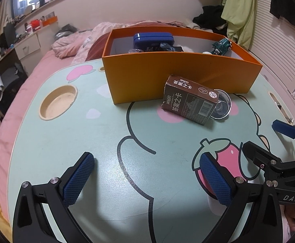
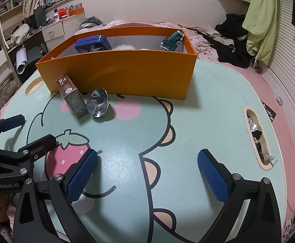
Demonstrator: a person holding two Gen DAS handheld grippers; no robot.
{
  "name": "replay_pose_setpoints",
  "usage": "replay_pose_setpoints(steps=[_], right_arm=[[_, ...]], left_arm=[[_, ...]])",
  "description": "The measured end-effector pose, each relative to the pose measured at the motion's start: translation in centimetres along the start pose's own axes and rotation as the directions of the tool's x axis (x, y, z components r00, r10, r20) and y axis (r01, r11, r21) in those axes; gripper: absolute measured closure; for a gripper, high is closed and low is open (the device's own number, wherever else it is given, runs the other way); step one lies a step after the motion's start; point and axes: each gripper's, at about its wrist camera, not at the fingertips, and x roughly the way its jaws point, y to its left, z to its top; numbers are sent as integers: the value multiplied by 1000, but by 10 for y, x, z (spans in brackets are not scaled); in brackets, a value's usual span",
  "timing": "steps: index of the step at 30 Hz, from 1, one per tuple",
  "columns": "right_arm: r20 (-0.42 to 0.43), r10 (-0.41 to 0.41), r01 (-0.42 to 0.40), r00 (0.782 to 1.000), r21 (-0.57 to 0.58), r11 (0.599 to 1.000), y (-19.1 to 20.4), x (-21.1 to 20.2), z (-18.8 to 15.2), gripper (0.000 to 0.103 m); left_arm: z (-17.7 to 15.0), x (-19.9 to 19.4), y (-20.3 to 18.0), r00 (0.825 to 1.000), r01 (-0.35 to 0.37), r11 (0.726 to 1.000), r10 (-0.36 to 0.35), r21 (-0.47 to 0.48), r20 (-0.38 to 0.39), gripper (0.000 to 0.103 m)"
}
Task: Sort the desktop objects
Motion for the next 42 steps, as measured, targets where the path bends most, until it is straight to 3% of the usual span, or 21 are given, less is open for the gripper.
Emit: replay_pose_setpoints(steps=[8,13,15,21,23,24,26,42], right_arm=[[-1,3,-3,1000,2,1000,0,0,0,4],[-1,7,-7,1000,2,1000,-2,0,-1,4],[-2,8,-8,1000,1,1000,-2,0,-1,3],[-2,9,-9,1000,1,1000,-2,-1,0,3],[-2,9,-9,1000,1,1000,-2,-1,0,3],[-2,9,-9,1000,1,1000,-2,-1,0,3],[-2,9,-9,1000,1,1000,-2,-1,0,3],[1,32,-32,999,6,999,-3,-4,-1,3]], left_arm=[[3,-2,1,1000,11,1000,-11,-2,-7,0],[25,-6,8,987,163,983,-162,-84,21,2],[35,-8,4,981,191,978,-188,-89,41,2],[60,7,-19,989,147,988,-147,-52,17,3],[64,16,-22,992,126,991,-126,-44,-9,15],[63,20,-22,992,120,992,-121,-44,-21,20],[58,24,-19,991,127,990,-130,-53,-44,42],[-10,-32,22,985,164,986,-162,-26,56,45]])
